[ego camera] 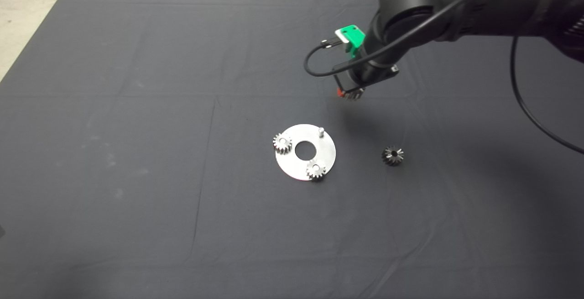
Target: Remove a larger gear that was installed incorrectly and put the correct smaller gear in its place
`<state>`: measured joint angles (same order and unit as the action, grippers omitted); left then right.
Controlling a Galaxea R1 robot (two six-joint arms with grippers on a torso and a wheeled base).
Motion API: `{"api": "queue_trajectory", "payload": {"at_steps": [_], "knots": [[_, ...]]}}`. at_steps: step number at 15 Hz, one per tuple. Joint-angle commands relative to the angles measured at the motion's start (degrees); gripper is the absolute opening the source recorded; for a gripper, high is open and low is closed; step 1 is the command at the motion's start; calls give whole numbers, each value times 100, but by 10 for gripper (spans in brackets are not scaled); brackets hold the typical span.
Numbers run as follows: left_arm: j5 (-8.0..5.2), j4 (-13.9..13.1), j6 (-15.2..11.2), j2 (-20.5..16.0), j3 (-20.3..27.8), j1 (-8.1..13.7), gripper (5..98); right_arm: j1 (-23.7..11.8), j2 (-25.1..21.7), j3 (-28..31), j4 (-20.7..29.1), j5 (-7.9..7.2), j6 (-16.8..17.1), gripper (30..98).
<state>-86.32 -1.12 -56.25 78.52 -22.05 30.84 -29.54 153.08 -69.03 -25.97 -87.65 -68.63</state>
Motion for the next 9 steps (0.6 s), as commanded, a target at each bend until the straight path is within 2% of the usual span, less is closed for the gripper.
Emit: {"api": "queue_trajectory", "payload": {"at_steps": [1,5,9], "knots": [[36,-72,-18,-16,80,-8,843,-76,-681,447,65,-516,43,455],[63,-81,-27,-33,80,-8,843,508,-932,524,-56,-516,69,455],[63,-81,-27,-33,80,-8,843,791,-1011,541,-172,-516,69,456]]}}
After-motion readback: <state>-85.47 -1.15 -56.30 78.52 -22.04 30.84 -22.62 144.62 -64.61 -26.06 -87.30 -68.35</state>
